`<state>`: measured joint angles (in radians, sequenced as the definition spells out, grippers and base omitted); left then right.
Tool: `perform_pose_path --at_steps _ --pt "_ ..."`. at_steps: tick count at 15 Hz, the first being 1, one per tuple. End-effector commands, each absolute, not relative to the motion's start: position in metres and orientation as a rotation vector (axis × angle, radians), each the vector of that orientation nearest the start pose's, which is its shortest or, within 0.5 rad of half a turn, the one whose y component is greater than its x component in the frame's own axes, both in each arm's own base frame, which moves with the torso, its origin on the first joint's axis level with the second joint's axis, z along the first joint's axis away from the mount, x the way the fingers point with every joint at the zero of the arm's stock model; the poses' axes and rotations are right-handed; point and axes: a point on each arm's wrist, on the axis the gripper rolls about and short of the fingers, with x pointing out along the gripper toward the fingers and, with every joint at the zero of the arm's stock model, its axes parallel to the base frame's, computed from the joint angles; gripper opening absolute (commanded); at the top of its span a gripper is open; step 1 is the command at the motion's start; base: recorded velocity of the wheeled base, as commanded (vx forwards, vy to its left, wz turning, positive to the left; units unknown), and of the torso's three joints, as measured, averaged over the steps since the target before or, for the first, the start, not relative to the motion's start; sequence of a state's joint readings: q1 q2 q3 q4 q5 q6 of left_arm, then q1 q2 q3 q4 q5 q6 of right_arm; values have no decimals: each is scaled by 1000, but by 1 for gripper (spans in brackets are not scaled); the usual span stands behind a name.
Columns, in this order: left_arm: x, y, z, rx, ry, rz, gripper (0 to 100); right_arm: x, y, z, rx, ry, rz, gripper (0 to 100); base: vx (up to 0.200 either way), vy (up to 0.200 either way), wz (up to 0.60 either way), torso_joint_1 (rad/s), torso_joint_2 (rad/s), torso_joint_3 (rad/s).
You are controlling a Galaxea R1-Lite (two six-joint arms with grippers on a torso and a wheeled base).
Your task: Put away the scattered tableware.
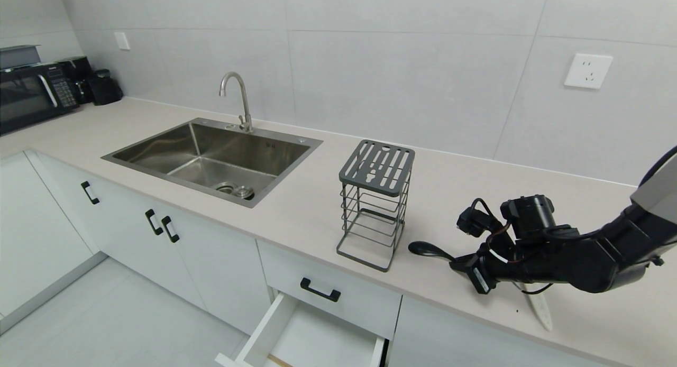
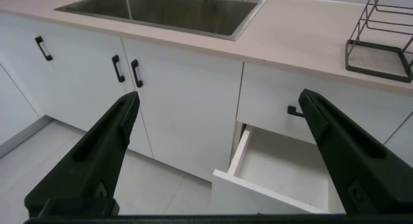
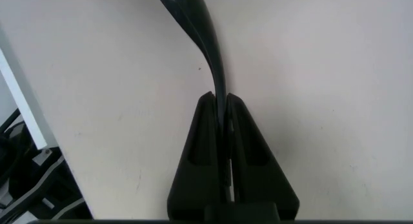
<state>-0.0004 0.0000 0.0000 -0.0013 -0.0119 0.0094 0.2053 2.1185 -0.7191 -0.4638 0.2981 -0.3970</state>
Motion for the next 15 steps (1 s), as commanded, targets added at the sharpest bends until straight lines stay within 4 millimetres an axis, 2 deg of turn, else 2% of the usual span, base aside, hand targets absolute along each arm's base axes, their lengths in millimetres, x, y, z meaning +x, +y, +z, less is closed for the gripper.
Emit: perform_pose_path --at_steps 1,5,8,12,15 --pt "-23 0 76 9 -2 -12 100 309 71 26 -321 804 646 0 0 0 0 0 0 0" --pt "-23 0 76 9 -2 -12 100 285 66 39 -364 786 667 0 0 0 0 0 0 0" --pt "-23 0 76 9 -2 -12 100 278 65 45 -363 772 678 0 0 0 0 0 0 0" --pt "-23 0 76 9 -2 -12 100 268 64 62 -398 698 721 0 0 0 0 0 0 0" --pt "-23 0 76 9 -2 -12 100 257 62 64 -419 692 738 0 0 0 0 0 0 0"
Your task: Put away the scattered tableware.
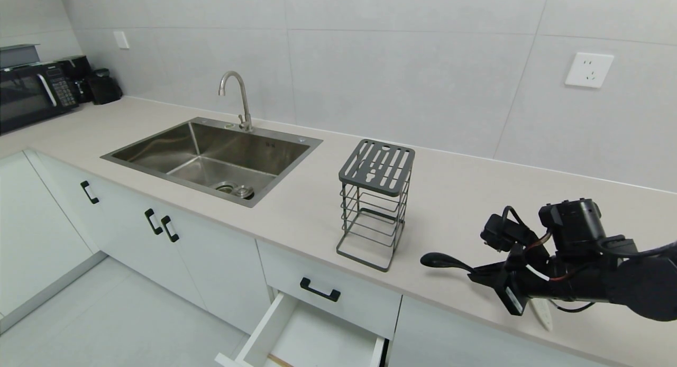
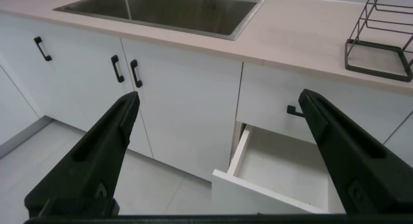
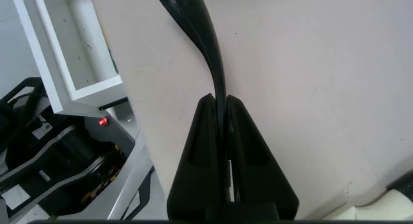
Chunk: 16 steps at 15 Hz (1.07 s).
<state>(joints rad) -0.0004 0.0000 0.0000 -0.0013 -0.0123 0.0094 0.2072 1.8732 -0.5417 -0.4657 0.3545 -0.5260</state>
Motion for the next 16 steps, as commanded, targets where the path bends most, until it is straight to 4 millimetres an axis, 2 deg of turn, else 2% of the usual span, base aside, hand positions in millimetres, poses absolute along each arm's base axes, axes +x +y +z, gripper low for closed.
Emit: perform_pose_path --at_steps 1,6,10,13,16 --pt "-23 0 76 9 -2 -12 100 250 62 64 -434 685 774 0 0 0 0 0 0 0" --pt "-23 0 76 9 -2 -12 100 215 78 66 -467 687 877 0 0 0 0 0 0 0" --pt "-23 0 76 9 -2 -14 100 208 91 67 -489 670 935 0 0 0 0 0 0 0" --pt "-23 0 76 9 -2 -14 100 195 119 67 -474 678 1026 0 0 0 0 0 0 0" --pt "-23 0 76 9 -2 -12 100 192 134 71 -450 638 1055 0 0 0 0 0 0 0"
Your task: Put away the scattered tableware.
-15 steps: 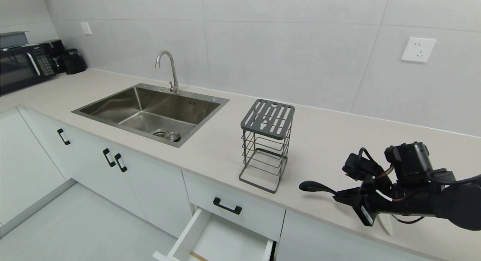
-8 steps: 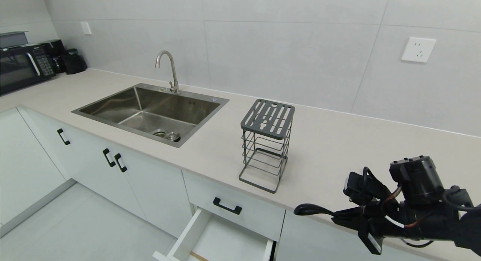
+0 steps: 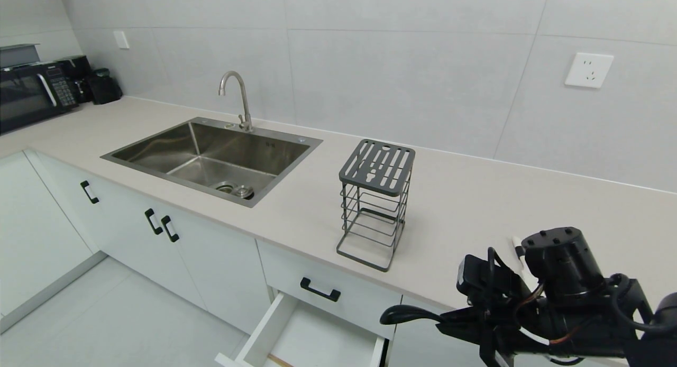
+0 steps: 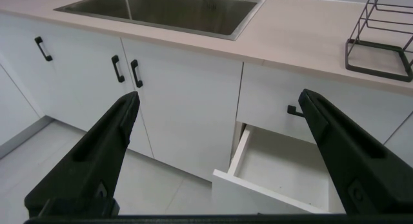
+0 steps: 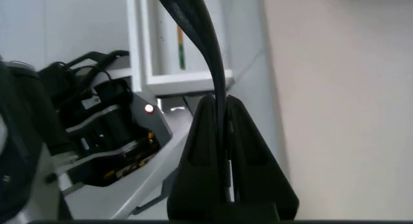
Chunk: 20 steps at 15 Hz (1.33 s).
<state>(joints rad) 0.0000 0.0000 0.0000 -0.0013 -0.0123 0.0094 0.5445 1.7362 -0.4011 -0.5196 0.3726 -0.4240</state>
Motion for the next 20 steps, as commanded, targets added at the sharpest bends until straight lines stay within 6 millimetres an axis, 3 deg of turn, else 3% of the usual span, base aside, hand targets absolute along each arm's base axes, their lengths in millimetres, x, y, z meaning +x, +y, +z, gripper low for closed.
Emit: perform_pose_path --at_steps 1,5,10,20 --pt "-23 0 76 9 -2 -12 100 192 136 72 -447 636 1054 0 0 0 0 0 0 0" --pt "-23 0 76 9 -2 -12 100 190 139 72 -452 629 1065 0 0 0 0 0 0 0" --pt "-23 0 76 9 -2 -12 100 179 160 75 -398 626 1083 0 0 0 0 0 0 0" --pt "-23 0 76 9 -2 -12 100 182 179 68 -416 635 1109 0 0 0 0 0 0 0"
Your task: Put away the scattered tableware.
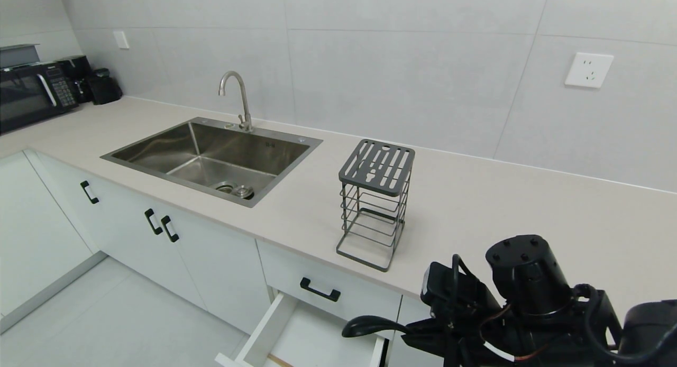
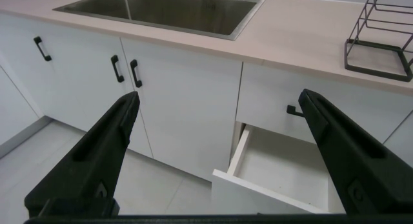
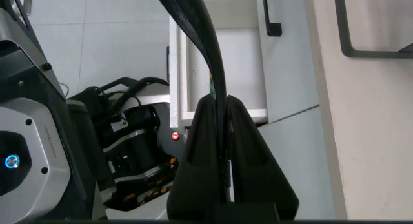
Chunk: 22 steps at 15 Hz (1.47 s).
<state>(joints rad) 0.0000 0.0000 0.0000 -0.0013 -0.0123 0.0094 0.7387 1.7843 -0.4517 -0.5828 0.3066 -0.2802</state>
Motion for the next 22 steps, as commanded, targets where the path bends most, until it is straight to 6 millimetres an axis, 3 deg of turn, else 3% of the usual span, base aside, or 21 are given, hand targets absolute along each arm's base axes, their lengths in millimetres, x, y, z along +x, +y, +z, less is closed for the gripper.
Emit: perform_pose_path --at_steps 1,13,22 --pt "-23 0 76 9 -2 -12 100 182 183 65 -427 645 1115 0 0 0 0 0 0 0" --pt "-23 0 76 9 -2 -14 100 198 220 45 -474 662 1104 0 0 0 0 0 0 0" --pt "-23 0 76 9 -2 -12 100 185 246 30 -488 689 942 0 0 0 0 0 0 0"
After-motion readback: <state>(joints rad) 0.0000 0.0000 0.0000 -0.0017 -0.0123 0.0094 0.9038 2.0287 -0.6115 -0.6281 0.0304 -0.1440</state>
